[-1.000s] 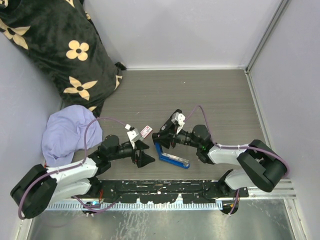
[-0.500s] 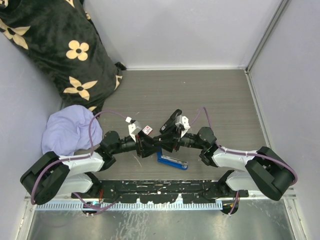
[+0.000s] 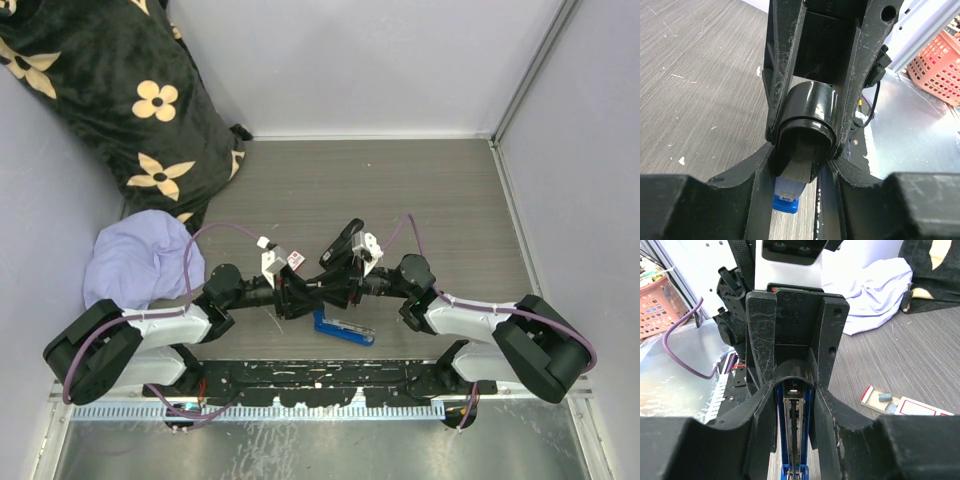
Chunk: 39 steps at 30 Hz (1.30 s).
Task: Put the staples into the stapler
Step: Close the stapler at the center of the board.
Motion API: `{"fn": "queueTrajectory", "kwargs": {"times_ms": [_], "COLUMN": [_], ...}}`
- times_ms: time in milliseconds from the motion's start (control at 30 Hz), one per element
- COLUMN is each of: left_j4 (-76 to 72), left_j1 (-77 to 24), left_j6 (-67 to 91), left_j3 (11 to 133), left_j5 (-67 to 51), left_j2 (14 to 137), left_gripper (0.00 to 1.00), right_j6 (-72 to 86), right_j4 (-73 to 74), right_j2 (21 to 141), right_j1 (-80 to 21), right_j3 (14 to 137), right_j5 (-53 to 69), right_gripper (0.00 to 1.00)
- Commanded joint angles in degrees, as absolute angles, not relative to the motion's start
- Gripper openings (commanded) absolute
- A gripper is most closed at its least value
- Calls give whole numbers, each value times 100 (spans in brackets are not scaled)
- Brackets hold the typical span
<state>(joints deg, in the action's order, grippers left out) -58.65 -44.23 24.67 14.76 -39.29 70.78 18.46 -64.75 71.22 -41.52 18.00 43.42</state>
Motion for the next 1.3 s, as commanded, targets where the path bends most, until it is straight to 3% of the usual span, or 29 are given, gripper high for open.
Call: {"fn": "queueTrajectory", "kwargs": {"times_ms": [0, 100, 200, 300, 433, 533, 633, 800, 1033, 1267], "left_j4": [-6330, -6325, -6255, -6094, -5170, -4519, -3798, -2668, -1366, -497], "left_j1": [-4519, -4560, -4564, -4567, -4565, -4628, -4724, -5044, -5620, -5959], "left_j6": [2439, 2437, 2371, 2211, 1652, 1280, 869, 328, -67, -257], "left_j3": [1695, 1673, 1618, 1578, 1607, 1618, 1689, 1920, 2491, 3092], "left_j5": [-4026, -4019, -3982, -3895, -3725, -3425, -3034, -2354, -1584, -1104], "left_j2": [7105, 7131, 7120, 7038, 6697, 6390, 6165, 5955, 6089, 6454], "left_gripper": [34, 18, 2, 0, 0, 0, 0, 0, 0, 0], "right_j6": [2000, 1994, 1936, 1730, 1307, 1015, 795, 573, 700, 752], "right_j4": [-7098, -7022, -6873, -6442, -5396, -4813, -4024, -2871, -1062, -674], "right_j2": [6976, 6974, 6916, 6782, 6412, 5999, 5570, 4876, 4114, 3651], "right_j1": [-4156, -4154, -4155, -4153, -4148, -4142, -4133, -4074, -4076, -4077], "right_j3": [2013, 2008, 2012, 2078, 2224, 2256, 2398, 2578, 2888, 2670], "right_j5": [4430, 4417, 4355, 4276, 3968, 3783, 3679, 3203, 728, 241], "right_gripper": [7, 10, 24, 44, 60, 65, 81, 82, 86, 89]}}
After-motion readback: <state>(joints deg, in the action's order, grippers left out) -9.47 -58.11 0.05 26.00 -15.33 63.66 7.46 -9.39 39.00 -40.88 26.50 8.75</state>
